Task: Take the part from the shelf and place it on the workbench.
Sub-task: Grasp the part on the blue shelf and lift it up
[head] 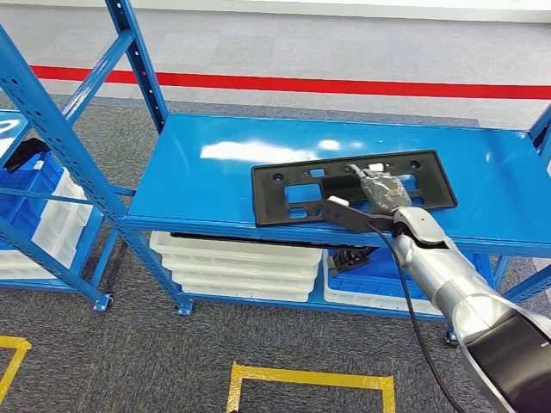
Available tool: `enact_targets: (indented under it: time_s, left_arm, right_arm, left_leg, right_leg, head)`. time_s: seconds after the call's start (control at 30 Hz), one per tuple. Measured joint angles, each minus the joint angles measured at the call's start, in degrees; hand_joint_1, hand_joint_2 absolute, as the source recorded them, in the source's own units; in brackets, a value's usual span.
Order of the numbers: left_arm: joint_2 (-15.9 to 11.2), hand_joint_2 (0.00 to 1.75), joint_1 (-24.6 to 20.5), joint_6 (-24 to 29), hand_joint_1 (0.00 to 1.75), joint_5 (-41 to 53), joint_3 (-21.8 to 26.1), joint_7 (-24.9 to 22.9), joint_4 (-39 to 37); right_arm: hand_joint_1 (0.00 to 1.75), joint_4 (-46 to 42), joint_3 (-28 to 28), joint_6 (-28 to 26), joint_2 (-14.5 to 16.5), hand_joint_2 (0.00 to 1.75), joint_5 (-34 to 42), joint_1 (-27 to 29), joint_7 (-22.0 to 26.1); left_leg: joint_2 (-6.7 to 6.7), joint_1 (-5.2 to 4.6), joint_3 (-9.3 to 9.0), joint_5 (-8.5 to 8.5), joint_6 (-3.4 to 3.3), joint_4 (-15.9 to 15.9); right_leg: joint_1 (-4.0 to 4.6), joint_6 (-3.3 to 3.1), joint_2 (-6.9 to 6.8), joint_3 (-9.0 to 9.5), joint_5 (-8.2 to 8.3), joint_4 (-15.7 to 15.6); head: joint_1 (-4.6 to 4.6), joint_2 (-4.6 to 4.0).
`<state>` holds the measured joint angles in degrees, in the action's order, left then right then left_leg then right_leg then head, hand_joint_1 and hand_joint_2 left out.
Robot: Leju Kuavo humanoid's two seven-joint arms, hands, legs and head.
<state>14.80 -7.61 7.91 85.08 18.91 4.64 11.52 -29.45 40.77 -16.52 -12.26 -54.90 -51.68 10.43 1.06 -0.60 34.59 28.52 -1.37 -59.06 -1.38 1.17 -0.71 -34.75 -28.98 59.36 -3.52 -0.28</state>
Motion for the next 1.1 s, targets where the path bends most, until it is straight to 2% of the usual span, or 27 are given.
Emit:
enact_targets:
  time_s: [0.17,0.4,0.6,0.73,1.1]
  left_arm:
    - [0.0,0.00,0.0,0.0,0.00,-0.1,0.0,-0.1,0.0]
    - [0.0,0.00,0.0,0.3,0.00,-1.1,0.1,-0.2,0.0]
    - [0.0,0.00,0.0,0.3,0.00,-1.1,0.1,-0.4,0.0]
    - [0.0,0.00,0.0,0.3,0.00,-1.1,0.1,-0.6,0.0]
    - [0.0,0.00,0.0,0.3,0.00,-1.0,0.1,-0.8,0.0]
  right_arm:
    - [0.00,-1.7,-0.9,-0.1,0.1,0.00,0.9,0.1,0.0]
    - [0.00,-7.9,-1.8,4.9,0.1,0.00,2.9,-0.3,-0.1]
    - [0.00,-11.7,-2.2,6.4,0.1,0.00,2.8,-1.1,-1.7]
    - [0.00,-12.0,-2.1,6.5,0.4,0.00,2.0,-1.5,-3.5]
    - [0.00,-7.9,-0.9,6.9,2.9,0.00,-0.5,-2.1,-4.4]
  left_leg:
    - [0.00,0.00,0.01,0.00,0.00,0.0]
    - [0.00,0.00,0.01,0.00,0.00,0.0]
    - [0.00,0.00,0.01,0.00,0.00,0.0]
    - [0.00,0.00,0.02,0.00,0.00,0.0]
    - [0.00,0.00,0.02,0.00,0.00,0.0]
  right_leg:
    - [0.00,0.00,0.00,0.00,0.00,0.0]
    - [0.00,0.00,0.00,0.00,0.00,0.0]
    - [0.00,0.00,-0.01,0.00,0.00,0.0]
    - [0.00,0.00,-0.01,0.00,0.00,0.0]
    - [0.00,0.00,-0.01,0.00,0.00,0.0]
  head:
    - [0.00,0.00]
    - [0.00,0.00]
    - [0.00,0.00]
    - [0.00,0.00]
    - [0.00,0.00]
